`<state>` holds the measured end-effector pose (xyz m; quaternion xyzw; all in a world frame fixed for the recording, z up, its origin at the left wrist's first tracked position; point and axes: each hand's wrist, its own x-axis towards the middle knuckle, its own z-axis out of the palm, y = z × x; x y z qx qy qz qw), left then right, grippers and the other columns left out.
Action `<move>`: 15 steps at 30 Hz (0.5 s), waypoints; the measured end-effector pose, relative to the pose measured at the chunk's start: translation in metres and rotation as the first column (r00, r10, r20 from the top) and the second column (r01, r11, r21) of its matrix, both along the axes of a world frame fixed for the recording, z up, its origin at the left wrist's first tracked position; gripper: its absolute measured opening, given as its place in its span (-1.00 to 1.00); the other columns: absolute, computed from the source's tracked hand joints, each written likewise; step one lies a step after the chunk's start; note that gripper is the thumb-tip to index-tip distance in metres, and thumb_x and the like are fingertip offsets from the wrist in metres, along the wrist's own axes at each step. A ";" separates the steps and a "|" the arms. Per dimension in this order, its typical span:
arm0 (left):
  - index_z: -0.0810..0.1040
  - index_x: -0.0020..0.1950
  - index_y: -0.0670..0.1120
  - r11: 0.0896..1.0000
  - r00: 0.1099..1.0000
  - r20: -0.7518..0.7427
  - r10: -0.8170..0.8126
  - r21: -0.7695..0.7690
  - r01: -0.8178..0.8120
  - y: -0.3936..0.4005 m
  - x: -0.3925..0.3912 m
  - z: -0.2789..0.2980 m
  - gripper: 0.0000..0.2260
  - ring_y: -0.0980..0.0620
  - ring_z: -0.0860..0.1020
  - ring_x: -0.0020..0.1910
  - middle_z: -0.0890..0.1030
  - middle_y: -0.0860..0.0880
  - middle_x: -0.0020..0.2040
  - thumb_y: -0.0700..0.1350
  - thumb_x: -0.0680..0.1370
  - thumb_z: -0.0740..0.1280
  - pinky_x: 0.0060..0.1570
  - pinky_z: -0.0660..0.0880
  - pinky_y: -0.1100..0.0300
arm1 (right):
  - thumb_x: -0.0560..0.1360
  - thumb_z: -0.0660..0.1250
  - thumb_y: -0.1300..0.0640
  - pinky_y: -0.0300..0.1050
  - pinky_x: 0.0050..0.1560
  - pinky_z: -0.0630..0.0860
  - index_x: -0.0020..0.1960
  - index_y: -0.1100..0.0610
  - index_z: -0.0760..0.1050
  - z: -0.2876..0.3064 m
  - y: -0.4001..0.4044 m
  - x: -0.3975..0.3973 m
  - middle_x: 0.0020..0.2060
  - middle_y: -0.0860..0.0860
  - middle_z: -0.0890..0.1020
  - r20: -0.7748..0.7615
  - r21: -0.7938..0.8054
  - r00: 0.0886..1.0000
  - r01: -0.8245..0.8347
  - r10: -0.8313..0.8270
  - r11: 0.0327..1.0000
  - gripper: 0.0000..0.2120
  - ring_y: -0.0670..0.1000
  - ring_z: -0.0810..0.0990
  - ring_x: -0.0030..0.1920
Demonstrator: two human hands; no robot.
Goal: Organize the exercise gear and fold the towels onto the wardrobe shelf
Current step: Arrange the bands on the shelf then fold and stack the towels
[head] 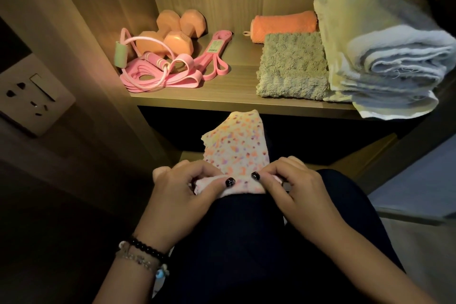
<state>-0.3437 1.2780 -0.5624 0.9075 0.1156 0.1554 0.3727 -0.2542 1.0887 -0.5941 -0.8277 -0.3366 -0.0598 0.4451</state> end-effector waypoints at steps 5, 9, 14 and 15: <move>0.58 -0.11 0.21 0.998 0.999 0.033 0.025 0.056 -0.027 -0.001 0.000 0.006 -0.91 0.12 0.51 0.01 0.54 0.20 -0.12 0.13 0.41 0.36 0.10 0.41 -0.06 | 0.53 0.33 0.00 -0.10 -0.21 0.47 -0.12 0.15 0.56 0.000 0.007 0.002 -0.25 -0.10 0.54 0.265 0.004 0.961 0.077 -0.076 0.997 -0.79 -0.05 0.47 -0.25; 0.64 -0.03 0.21 0.974 0.992 0.116 -0.039 0.227 0.012 -0.010 -0.006 0.001 -0.70 0.22 0.47 0.12 0.55 0.25 -0.02 -0.18 0.46 0.26 0.18 0.15 0.19 | 0.52 0.40 0.14 -0.05 -0.25 0.41 -0.15 0.20 0.58 -0.003 0.012 -0.002 -0.31 0.00 0.52 0.438 0.037 0.895 0.078 -0.086 0.996 -0.87 0.00 0.44 -0.28; 0.67 0.05 0.13 0.977 0.980 0.181 -0.086 0.209 0.047 -0.012 -0.014 -0.004 -0.74 0.23 0.50 0.11 0.59 0.26 0.03 -0.07 0.47 0.26 0.15 0.20 0.06 | 0.50 0.40 0.21 -0.04 -0.21 0.45 -0.13 0.24 0.58 -0.005 0.011 -0.002 -0.21 0.07 0.53 0.394 0.092 0.911 0.095 -0.124 0.991 -0.91 0.02 0.48 -0.19; 0.66 0.07 0.13 0.977 0.979 0.182 -0.095 0.204 0.057 -0.011 -0.016 -0.005 -0.76 0.22 0.50 0.12 0.58 0.26 0.04 -0.03 0.46 0.28 0.16 0.20 0.05 | 0.48 0.41 0.25 -0.01 -0.19 0.46 -0.12 0.24 0.60 -0.005 0.008 -0.001 -0.17 0.09 0.54 0.417 0.076 0.902 0.088 -0.112 0.993 -0.95 0.04 0.50 -0.15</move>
